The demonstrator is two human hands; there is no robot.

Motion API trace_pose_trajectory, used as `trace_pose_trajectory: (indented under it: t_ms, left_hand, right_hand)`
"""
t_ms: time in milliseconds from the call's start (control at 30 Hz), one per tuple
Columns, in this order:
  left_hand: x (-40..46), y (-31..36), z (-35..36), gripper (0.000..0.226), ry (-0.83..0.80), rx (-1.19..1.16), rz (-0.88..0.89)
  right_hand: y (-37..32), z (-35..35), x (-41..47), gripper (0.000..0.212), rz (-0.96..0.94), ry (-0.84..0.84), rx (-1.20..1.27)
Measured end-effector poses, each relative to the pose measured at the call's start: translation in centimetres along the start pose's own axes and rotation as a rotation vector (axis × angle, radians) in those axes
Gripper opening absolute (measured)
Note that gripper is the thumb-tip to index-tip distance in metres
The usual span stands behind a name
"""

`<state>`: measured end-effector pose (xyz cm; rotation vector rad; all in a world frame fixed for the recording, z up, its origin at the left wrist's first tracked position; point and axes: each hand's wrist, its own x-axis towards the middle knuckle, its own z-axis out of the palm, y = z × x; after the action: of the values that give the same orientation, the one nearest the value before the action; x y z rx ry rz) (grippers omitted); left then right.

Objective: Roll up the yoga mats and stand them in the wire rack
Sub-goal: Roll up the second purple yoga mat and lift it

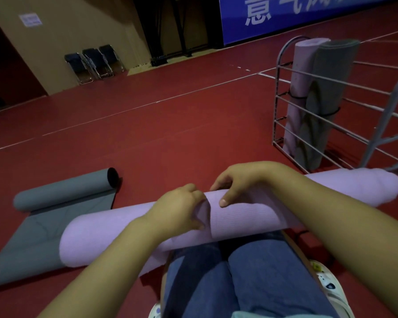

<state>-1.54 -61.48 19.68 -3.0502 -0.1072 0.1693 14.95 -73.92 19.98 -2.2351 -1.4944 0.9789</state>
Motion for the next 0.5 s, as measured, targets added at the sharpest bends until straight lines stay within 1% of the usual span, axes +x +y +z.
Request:
trace_pose_trajectory:
  t_ms: [67,200,300,333,433,500]
  left_hand:
    - [0.4,-0.4,0.2,0.060,0.022,-0.028,-0.015]
    - [1.3,-1.4,-0.2,0.058,0.008,-0.110,0.000]
    - [2.2,-1.9,-0.8,0.057,-0.043,-0.162,0.005]
    - [2.5,-2.1,-1.0,0.057,-0.067,-0.186,-0.002]
    - [3.5,-2.9,-1.1,0.059,-0.127,-0.255,-0.036]
    - [4.0,-3.2,-1.0,0.058,-0.150,-0.279,-0.045]
  right_hand:
    - [-0.1,0.3,-0.3,0.045,0.017,0.052,-0.009]
    - [-1.0,1.6,-1.4,0.038,-0.016,0.336,-0.270]
    - [-1.0,3.1,-2.3,0.036,-0.016,0.379,-0.343]
    - [-0.8,3.5,-2.4,0.039,-0.012,0.383,-0.357]
    - [0.2,4.5,-2.2,0.059,-0.008,0.420,-0.334]
    - [0.6,4.7,-1.6,0.067,-0.011,0.433,-0.312]
